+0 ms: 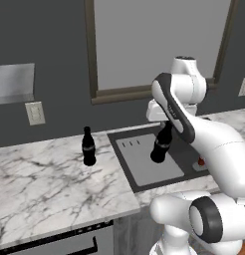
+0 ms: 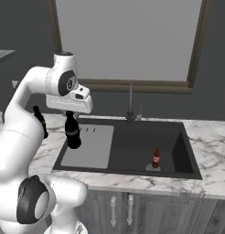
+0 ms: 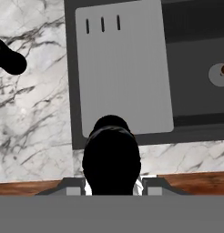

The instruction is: Place the large bottle from the dining counter next to the other large bottle outside the sink, and place the small bottle from the dining counter next to the other small bottle inside the sink.

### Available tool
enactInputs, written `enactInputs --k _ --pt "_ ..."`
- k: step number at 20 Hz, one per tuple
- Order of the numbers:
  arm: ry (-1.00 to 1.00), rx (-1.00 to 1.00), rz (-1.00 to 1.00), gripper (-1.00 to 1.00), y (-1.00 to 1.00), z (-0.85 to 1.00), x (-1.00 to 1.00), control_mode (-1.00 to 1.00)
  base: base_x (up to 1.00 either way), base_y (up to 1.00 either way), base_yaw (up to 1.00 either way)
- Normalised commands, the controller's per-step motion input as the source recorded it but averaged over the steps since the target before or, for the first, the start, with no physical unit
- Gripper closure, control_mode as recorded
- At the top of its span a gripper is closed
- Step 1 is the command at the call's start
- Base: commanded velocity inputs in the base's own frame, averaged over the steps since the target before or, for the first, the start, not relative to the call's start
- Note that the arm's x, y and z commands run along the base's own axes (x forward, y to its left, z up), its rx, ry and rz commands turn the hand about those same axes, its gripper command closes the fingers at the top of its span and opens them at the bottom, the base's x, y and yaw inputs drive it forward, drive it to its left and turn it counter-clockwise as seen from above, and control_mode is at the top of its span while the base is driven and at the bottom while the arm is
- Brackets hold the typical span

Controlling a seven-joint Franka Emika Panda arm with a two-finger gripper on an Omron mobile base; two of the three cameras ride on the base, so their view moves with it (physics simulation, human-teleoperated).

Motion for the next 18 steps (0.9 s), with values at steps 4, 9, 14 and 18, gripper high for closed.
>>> enactInputs --k 4,9,14,18 --pt "0.00 0.00 0.00 1.00 0.00 0.00 0.00 1.00 0.01 0.10 0.01" --pt "0.00 0.00 0.00 1.00 0.00 0.00 0.00 1.00 0.00 0.00 0.00" --pt "0.00 0.00 0.00 1.00 0.00 0.00 0.00 1.00 0.00 0.00 0.00" --pt "0.00 0.00 0.00 1.00 0.01 0.00 0.00 -1.00 0.00 0.00 0.00"
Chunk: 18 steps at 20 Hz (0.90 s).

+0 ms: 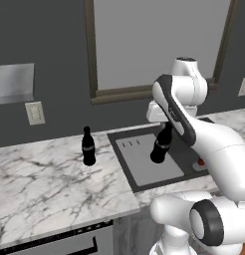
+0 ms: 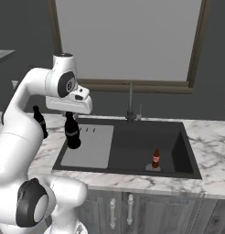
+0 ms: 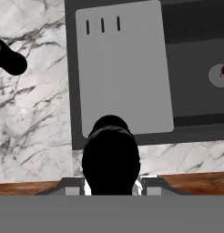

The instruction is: Place the large bottle from the dining counter next to the other large bottle outside the sink, and place the small bottle from the dining counter next to the other small bottle inside the sink.

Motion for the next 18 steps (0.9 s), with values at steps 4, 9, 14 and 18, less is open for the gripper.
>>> enactInputs --k 4,9,14,18 --pt "0.00 0.00 0.00 1.00 0.34 -0.08 0.00 -1.00 0.00 0.00 0.00" --pt "0.00 0.00 0.00 1.00 0.69 -0.02 0.00 -1.00 0.00 0.00 0.00" --pt "0.00 0.00 0.00 1.00 0.61 0.00 0.21 -1.00 0.00 0.00 0.00" --pt "0.02 0.00 0.01 1.00 0.40 -0.01 0.34 -1.00 0.00 0.00 0.00"
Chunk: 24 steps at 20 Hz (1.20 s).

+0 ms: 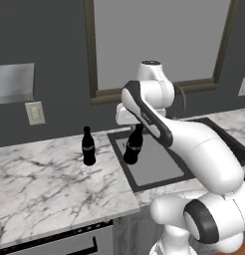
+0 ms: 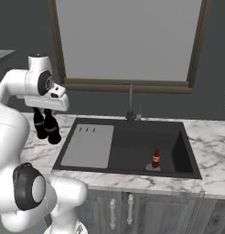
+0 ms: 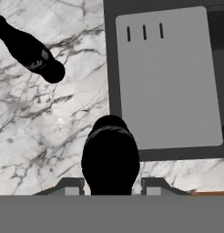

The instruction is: Place the large bottle from the dining counter next to the other large bottle outside the sink, and place the small bottle from the dining counter next to the other small bottle inside the sink.

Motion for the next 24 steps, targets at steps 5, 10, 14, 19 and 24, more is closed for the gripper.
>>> enactInputs --k 5,10,14,19,24 --pt "0.01 0.00 0.00 1.00 0.63 -0.34 0.33 -1.00 0.00 0.00 0.00" --pt "0.00 0.00 0.00 1.00 0.62 -0.47 0.16 -1.00 0.00 0.00 0.00" --pt "0.00 0.00 0.00 1.00 0.49 -0.47 0.05 -1.00 0.00 0.00 0.00" --pt "0.05 0.00 0.00 1.00 0.41 -0.34 0.01 -1.00 0.00 0.00 0.00" --pt "0.08 -0.02 0.00 1.00 0.19 -0.24 0.02 -1.00 0.00 0.00 0.00"
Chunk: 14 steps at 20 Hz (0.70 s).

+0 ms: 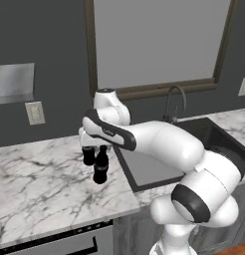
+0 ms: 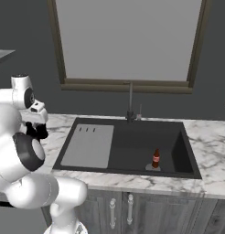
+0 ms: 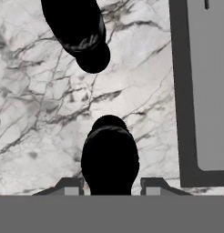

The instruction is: Place the large bottle from the dining counter next to the other large bottle outside the sink, and place the small bottle from the dining counter next to the other small bottle inside the sink.

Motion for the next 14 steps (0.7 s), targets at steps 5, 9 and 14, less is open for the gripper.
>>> enactInputs --k 5,9,14 --pt "0.09 -0.02 0.00 1.00 0.12 -0.24 0.00 -1.00 0.00 0.00 0.00" --pt "0.07 -0.01 0.00 1.00 0.16 -0.32 0.00 -1.00 0.00 0.00 0.00" --pt "0.03 0.00 0.00 1.00 0.07 -0.17 0.00 -1.00 0.00 0.00 0.00"
